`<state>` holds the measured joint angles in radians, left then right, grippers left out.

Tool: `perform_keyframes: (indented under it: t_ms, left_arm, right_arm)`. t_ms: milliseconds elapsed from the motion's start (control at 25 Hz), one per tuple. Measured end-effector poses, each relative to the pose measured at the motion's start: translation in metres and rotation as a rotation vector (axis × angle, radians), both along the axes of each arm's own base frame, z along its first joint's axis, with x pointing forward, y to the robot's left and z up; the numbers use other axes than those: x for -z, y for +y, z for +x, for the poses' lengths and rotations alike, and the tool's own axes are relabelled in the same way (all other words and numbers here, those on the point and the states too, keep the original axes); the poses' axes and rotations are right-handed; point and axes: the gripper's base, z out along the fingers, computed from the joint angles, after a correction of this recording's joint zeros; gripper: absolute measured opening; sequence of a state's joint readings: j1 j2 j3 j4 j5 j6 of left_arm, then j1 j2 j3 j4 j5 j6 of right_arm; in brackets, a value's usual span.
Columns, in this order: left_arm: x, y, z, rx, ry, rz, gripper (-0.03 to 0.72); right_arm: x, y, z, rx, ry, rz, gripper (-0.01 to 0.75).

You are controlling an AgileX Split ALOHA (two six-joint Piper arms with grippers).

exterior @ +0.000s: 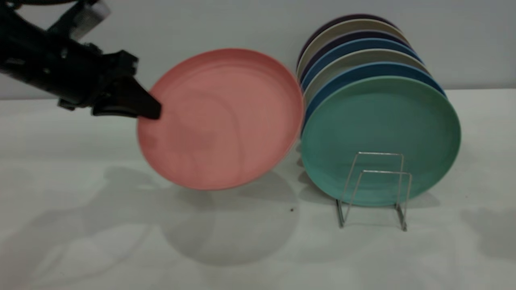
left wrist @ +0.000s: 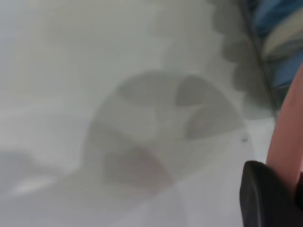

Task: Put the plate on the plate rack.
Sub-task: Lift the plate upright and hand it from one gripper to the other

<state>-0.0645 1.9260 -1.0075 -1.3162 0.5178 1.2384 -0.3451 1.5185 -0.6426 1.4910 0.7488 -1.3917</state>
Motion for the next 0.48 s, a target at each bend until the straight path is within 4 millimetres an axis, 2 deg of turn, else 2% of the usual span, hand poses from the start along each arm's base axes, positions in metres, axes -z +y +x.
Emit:
perform_keyframes:
  t_ms: [280, 480]
  left_arm:
    - [-0.001, -0.040, -0.012, 0.098, -0.027, -0.034, 0.016]
    - [-0.001, -0.060, -0.020, 0.153, -0.027, -0.039, 0.016]
  right_arm:
    - [0.003, 0.060, -0.017, -0.186, -0.016, -0.011, 0.311]
    - [0.010, 0.091, -0.024, -0.286, -0.019, -0.065, 0.311]
